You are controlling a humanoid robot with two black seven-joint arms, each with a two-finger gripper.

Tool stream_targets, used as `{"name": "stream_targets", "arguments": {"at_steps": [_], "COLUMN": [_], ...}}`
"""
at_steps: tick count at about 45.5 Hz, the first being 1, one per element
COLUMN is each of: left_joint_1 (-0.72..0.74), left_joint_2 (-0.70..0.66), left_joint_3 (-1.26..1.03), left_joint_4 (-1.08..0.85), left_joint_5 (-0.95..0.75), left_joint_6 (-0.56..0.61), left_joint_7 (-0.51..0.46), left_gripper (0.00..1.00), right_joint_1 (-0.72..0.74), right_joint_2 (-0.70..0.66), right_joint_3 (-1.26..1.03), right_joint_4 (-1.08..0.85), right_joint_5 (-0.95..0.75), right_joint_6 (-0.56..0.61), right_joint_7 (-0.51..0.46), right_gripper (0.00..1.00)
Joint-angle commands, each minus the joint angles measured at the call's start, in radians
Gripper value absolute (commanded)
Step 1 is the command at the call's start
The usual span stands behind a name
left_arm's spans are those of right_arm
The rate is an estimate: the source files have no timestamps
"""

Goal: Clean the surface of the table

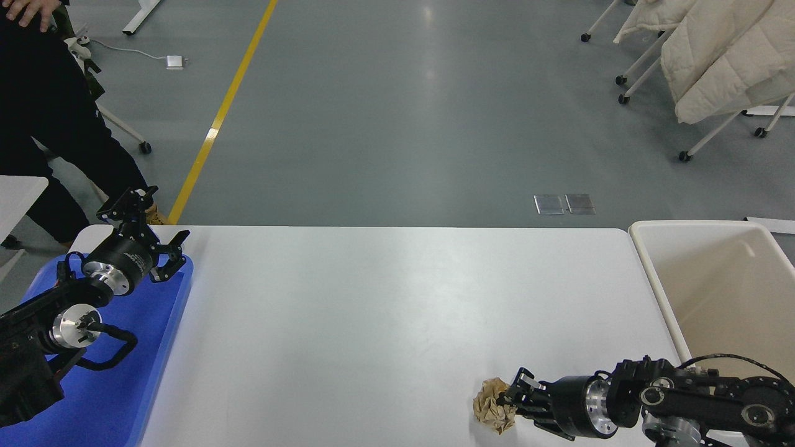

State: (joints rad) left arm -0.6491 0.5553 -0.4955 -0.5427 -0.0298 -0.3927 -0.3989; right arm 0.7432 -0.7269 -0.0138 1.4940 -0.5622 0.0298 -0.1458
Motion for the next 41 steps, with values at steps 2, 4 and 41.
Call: {"name": "stream_targets", "arguments": {"at_steps": [2, 4, 41], "left_joint_1": [0.0, 0.0, 0.0], "left_joint_2": [0.0, 0.0, 0.0], "left_joint_3": [0.0, 0.0, 0.0], "left_joint_4": [0.0, 0.0, 0.0], "left_joint_5": [0.001, -0.001, -0.001], "left_joint_6": [0.0, 0.0, 0.0], "left_joint_7": [0.0, 0.0, 0.0], "left_gripper": [1.0, 1.0, 1.0], "right_joint_1": [0.056, 0.071, 0.433], "right_joint_2": [-0.221, -0.264, -0.933], "right_joint_3": [0.043, 0.043, 0.132], "right_joint_4": [0.074, 0.084, 0.215], "right_joint_5": [-0.004, -0.004, -0.008], "right_joint_6": [0.143, 0.173, 0.775], "right_joint_7": [0.0, 0.002, 0.002], "right_gripper": [0.0, 0.0, 0.0]}}
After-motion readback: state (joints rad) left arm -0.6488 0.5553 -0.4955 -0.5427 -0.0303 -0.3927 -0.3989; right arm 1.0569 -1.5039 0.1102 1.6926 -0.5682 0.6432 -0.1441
